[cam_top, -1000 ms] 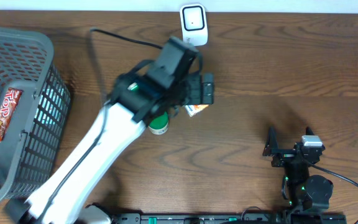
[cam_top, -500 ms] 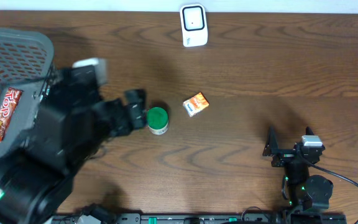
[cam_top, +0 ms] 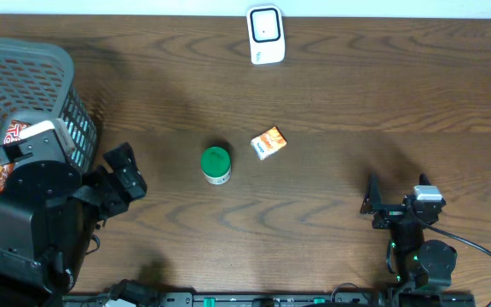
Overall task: Scan the item barcode
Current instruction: 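Place the tissue pack on the table and retract the left arm, then reach into the basket and grasp the light-green wipes pack, left gripper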
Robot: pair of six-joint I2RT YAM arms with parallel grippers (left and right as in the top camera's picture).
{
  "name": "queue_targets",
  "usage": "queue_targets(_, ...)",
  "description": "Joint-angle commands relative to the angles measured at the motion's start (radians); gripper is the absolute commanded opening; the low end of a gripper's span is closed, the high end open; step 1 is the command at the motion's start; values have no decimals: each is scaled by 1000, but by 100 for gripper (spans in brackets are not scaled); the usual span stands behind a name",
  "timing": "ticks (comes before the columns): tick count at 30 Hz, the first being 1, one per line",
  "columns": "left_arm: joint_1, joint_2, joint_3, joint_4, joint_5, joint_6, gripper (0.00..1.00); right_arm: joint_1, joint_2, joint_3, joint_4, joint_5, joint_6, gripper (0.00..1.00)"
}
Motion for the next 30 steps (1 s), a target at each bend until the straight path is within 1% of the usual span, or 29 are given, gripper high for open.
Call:
queue_targets(1, 19, 8, 15, -12, -70, -27, 98, -9, -2, 4, -10, 2, 3, 99)
queue_targets(3, 29, 7, 15, -33, -140, -73, 98, -9, -2, 4, -10, 2, 3, 99)
queue_targets(5, 47, 7, 15, -66, -242, -145, 98, -9, -2, 4, -10, 2, 3, 99)
queue_targets(7, 70, 7, 15, -85, -294, -198, 98, -9, -2, 4, -10, 2, 3, 99)
queue_targets(14, 93, 31, 15, -61, -251, -210, 98, -9, -2, 4, -10, 2, 3, 99)
queue_targets(16, 96, 45, 15, -55, -305, -213, 98, -9, -2, 4, -10, 2, 3, 99)
queue_targets(18, 104, 52, 15, -38, -375, -248, 98, -9, -2, 4, -10, 2, 3, 99)
queue_targets(20, 125, 53, 16, 12, -421, -243, 98, -9, -2, 4, -10, 2, 3, 99)
queue_targets(21, 140, 53, 16, 44, -433, -222, 98, -9, -2, 4, -10, 2, 3, 99)
queue_targets(25, 239, 67, 17, 181, -435, -93, 98, -9, -2, 4, -10, 2, 3, 99)
queue_targets(30, 436, 130, 18, 214, -422, -81, 98, -9, -2, 4, -10, 2, 3, 99)
